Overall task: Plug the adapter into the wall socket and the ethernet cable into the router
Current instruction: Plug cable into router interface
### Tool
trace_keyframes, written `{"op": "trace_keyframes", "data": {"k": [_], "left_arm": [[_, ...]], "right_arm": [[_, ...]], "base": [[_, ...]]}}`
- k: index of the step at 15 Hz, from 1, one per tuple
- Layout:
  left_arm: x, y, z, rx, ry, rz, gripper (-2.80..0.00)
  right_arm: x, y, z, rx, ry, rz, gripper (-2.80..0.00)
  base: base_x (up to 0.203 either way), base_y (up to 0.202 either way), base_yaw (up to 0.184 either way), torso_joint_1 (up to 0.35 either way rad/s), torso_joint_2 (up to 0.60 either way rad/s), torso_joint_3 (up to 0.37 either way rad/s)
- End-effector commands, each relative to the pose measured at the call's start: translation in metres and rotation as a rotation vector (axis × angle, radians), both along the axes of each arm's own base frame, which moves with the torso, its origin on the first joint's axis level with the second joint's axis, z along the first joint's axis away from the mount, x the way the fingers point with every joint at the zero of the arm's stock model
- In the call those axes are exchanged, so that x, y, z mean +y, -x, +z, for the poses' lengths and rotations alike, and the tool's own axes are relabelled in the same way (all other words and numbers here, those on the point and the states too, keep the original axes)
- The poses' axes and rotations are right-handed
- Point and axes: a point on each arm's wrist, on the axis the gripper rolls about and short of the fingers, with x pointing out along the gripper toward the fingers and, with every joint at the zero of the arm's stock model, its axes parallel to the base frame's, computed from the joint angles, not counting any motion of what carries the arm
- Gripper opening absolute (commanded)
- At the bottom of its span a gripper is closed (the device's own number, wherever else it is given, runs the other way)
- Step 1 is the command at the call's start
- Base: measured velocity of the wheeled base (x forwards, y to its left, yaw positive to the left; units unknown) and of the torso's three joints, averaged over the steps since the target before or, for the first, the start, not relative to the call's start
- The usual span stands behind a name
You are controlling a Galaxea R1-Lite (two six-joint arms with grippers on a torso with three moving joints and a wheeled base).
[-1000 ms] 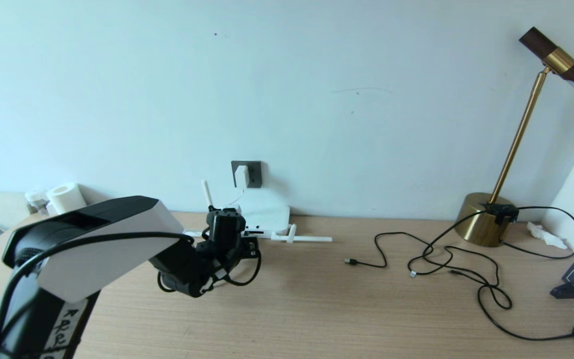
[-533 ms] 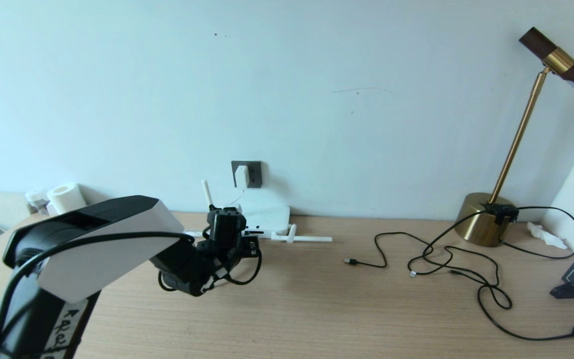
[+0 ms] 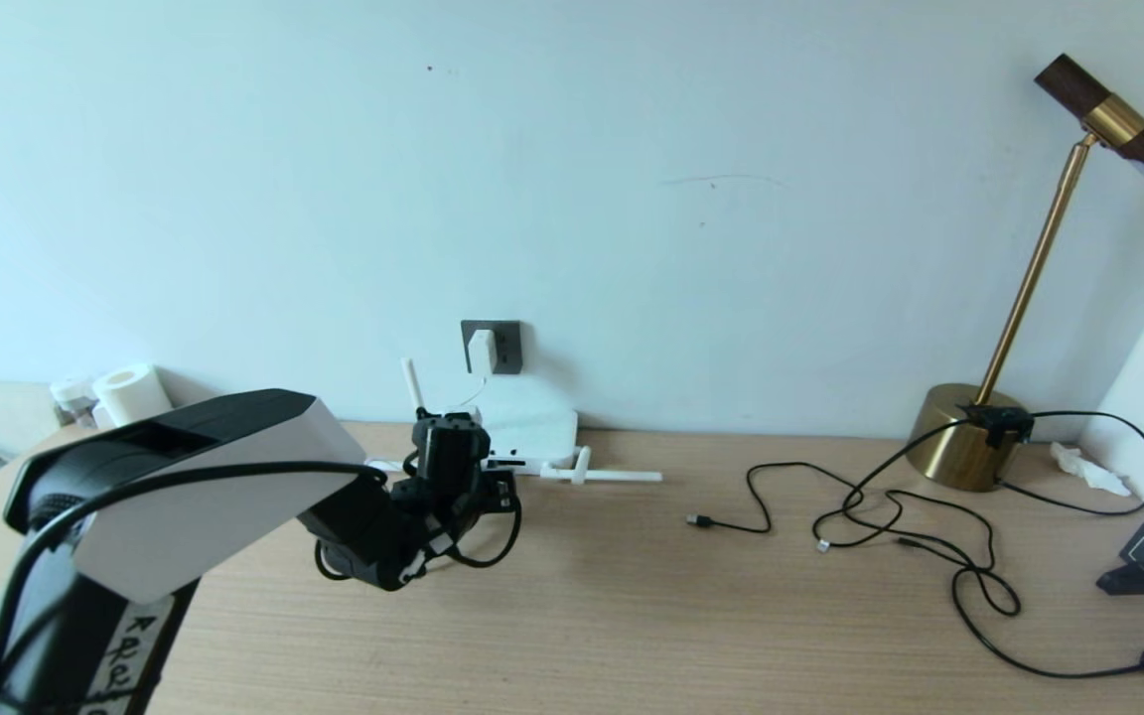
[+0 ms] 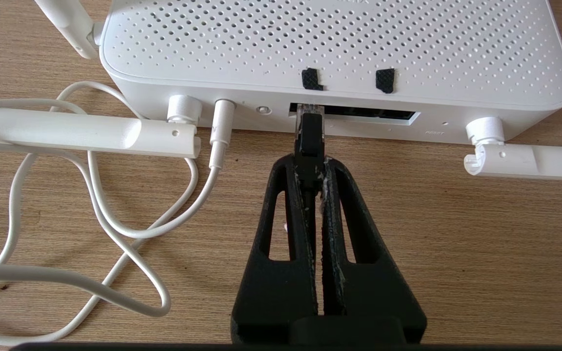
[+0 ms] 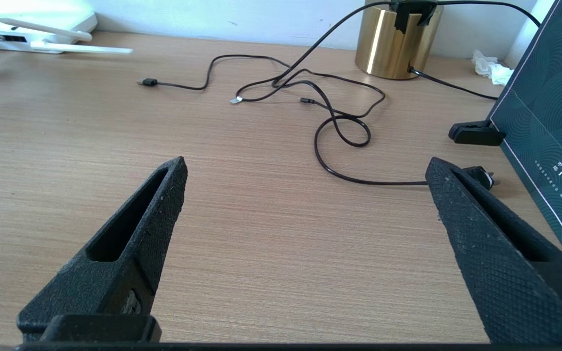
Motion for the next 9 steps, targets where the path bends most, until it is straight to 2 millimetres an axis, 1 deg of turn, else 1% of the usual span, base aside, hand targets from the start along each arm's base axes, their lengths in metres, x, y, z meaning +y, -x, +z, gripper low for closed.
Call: {"op": "trace_keyframes", "data": {"k": [1, 9], "left_arm": [[0.0002, -0.0004, 0.0004, -0.004, 0.002, 0.003, -2.80], [0.0008, -0.0010, -0.0005, -0.003, 0.001, 0.006, -2.80]], "right_arm": [[0.0000, 0.0000, -0.0001, 0.001, 0.000, 0.001, 0.00], [0.0000, -0.0001, 0.0000, 0.002, 0.000, 0.001, 0.00]], "base": [[0.000, 0.000, 0.000, 0.000, 0.00, 0.000], [0.000, 0.000, 0.000, 0.000, 0.00, 0.000]]}}
